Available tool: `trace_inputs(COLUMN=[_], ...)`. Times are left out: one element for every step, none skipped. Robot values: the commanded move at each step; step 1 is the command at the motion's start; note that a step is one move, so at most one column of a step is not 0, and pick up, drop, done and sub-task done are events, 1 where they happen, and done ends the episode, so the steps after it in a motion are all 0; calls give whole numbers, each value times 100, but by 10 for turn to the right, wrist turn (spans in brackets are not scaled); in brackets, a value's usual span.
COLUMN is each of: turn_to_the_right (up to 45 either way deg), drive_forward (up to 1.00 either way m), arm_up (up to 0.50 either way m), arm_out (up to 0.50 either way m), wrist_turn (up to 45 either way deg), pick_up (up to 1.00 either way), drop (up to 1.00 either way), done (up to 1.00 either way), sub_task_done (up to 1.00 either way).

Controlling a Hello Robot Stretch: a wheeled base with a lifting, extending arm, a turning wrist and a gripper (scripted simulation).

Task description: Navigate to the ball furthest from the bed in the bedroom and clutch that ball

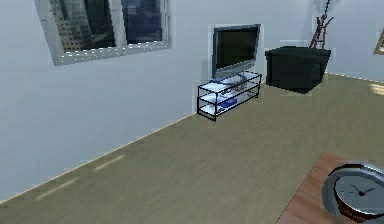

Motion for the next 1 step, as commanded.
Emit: trace_inputs(turn_to_the_right=[0], drive_forward=[0], arm_up=[50], arm_out=[0], wrist_turn=[0], pick_up=[0], drop=[0], done=[0], sub_task_done=[0])
